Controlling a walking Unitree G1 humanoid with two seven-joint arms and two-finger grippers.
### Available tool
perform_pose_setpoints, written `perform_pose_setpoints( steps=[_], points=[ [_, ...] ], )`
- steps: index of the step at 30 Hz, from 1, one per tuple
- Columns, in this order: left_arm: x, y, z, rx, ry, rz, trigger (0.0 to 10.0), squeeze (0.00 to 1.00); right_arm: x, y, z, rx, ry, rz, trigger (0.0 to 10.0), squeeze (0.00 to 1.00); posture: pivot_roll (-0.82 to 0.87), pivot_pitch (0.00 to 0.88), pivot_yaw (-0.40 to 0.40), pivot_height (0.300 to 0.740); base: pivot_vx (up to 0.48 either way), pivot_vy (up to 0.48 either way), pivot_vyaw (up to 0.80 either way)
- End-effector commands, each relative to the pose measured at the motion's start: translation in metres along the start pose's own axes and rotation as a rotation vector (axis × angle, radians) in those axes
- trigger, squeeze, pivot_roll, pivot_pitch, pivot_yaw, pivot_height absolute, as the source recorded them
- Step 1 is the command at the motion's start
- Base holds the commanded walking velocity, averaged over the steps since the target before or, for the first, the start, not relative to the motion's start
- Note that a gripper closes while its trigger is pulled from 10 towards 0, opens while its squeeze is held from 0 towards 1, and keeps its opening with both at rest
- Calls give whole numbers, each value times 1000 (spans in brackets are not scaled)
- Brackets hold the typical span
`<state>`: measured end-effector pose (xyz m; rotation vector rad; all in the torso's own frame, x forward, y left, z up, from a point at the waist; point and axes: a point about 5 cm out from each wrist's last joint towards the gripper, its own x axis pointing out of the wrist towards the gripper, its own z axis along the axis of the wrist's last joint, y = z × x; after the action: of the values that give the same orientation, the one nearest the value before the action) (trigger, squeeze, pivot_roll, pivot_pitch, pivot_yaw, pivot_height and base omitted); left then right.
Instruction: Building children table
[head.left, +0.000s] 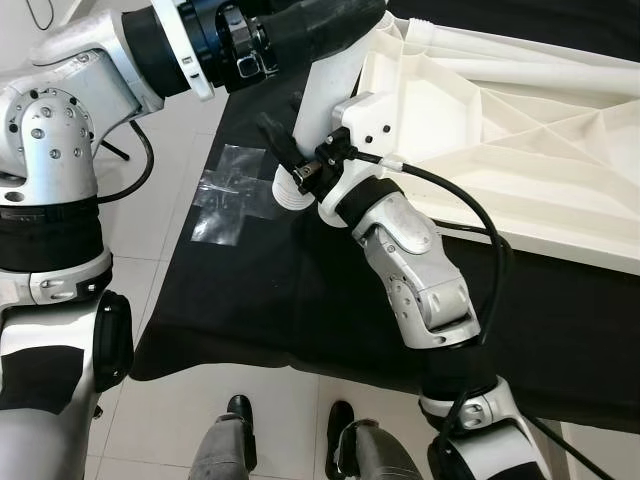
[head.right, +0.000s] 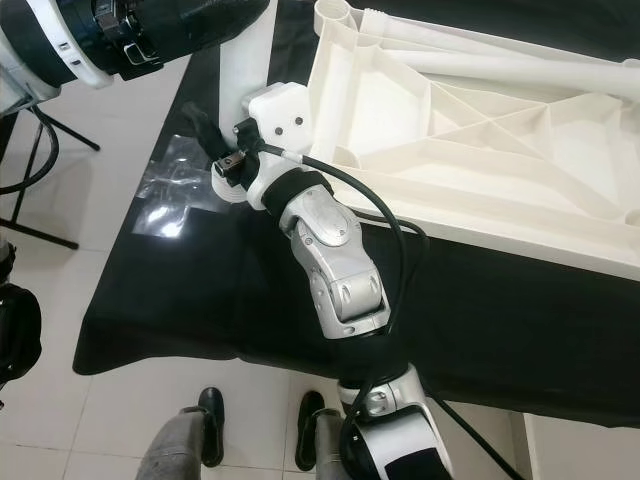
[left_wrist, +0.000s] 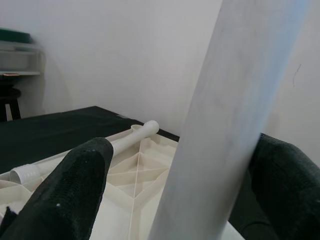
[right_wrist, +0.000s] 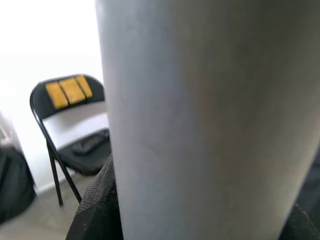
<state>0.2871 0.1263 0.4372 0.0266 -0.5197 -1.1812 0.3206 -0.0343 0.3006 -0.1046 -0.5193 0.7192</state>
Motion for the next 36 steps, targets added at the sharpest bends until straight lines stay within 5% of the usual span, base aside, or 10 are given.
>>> perform_pose_setpoints(
  steps=[1,8,9,10,11,26,32,33,34,36],
  points=[
    [-4,2,4,27,-33,34,10000,0,4,16,2,-65,-23,91,10000,0,154,309,-76,740,0,0,0],
    [-1,5,5,64,-32,39,10000,0,9,9,-17,-292,126,37,10000,0,160,289,-74,740,0,0,0],
    [1,6,6,67,-36,48,1686,0,9,3,-22,-341,168,-6,10000,0,161,283,-74,740,0,0,0],
    [1,6,6,67,-36,48,1686,0,9,3,-22,-341,168,-6,10000,0,161,283,-74,740,0,0,0],
    [2,6,7,67,-38,52,0,0,10,-4,-25,-366,194,-51,10000,0,161,278,-74,740,0,0,0],
    [15,-4,24,147,-99,63,0,0,22,-35,-16,-276,207,-241,10000,0,154,235,-73,740,0,0,0],
    [18,-11,25,134,-71,-56,0,0,30,-39,-6,-169,152,-202,10000,0,150,225,-73,740,0,0,0],
    [18,-13,26,116,-71,-98,0,0,32,-35,-2,-118,122,-127,10000,1000,151,222,-75,740,0,0,0],
    [18,-13,26,116,-71,-98,0,0,32,-35,-2,-118,122,-127,10000,1000,151,222,-75,740,0,0,0],
    [18,-17,25,70,-54,-210,0,0,35,-22,9,-37,51,67,10000,1000,150,217,-77,740,0,0,0]
  ],
)
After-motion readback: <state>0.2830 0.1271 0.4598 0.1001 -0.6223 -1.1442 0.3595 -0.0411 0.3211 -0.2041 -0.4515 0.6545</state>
